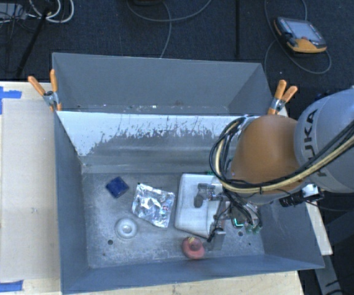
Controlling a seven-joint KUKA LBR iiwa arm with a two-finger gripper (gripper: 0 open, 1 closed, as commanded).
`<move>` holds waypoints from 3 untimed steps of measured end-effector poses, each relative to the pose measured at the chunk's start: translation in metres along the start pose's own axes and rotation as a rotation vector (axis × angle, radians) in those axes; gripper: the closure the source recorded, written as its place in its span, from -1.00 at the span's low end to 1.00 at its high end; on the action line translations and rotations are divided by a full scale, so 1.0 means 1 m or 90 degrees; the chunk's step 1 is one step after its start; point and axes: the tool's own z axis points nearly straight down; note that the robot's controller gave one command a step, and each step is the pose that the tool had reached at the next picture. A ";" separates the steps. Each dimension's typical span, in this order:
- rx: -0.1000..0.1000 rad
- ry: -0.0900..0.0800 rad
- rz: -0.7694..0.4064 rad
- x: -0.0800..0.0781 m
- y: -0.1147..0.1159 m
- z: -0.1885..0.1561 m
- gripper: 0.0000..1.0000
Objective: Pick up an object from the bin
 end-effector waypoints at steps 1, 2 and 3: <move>0.001 -0.016 -0.167 0.014 0.019 0.066 -1.00; 0.000 -0.005 -0.165 0.018 0.018 0.068 1.00; 0.001 -0.012 -0.111 -0.012 -0.004 -0.069 1.00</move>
Offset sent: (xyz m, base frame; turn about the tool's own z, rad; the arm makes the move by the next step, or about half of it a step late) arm -0.0190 0.0180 -0.0679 -0.2635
